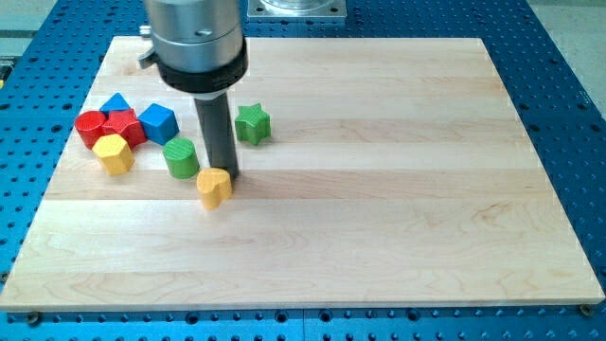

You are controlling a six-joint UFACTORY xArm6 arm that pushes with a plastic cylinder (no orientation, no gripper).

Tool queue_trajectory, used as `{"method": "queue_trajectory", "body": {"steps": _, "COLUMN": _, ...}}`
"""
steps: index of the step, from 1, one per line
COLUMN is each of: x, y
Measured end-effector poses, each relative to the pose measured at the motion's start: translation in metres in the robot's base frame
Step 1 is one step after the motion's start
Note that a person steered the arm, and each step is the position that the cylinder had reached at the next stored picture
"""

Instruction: Push the heart into the group of blocks

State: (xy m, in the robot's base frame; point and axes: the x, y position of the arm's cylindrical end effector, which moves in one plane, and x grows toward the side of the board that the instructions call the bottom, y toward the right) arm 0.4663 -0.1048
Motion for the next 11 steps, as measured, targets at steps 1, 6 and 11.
{"method": "queue_trajectory", "body": {"steps": 1, "x": -0.005, "y": -0.048}}
{"method": "queue_trajectory", "body": {"steps": 6, "x": 0.051, "y": -0.046}}
{"method": "queue_trajectory", "body": {"steps": 11, "x": 0.018, "y": -0.061}}
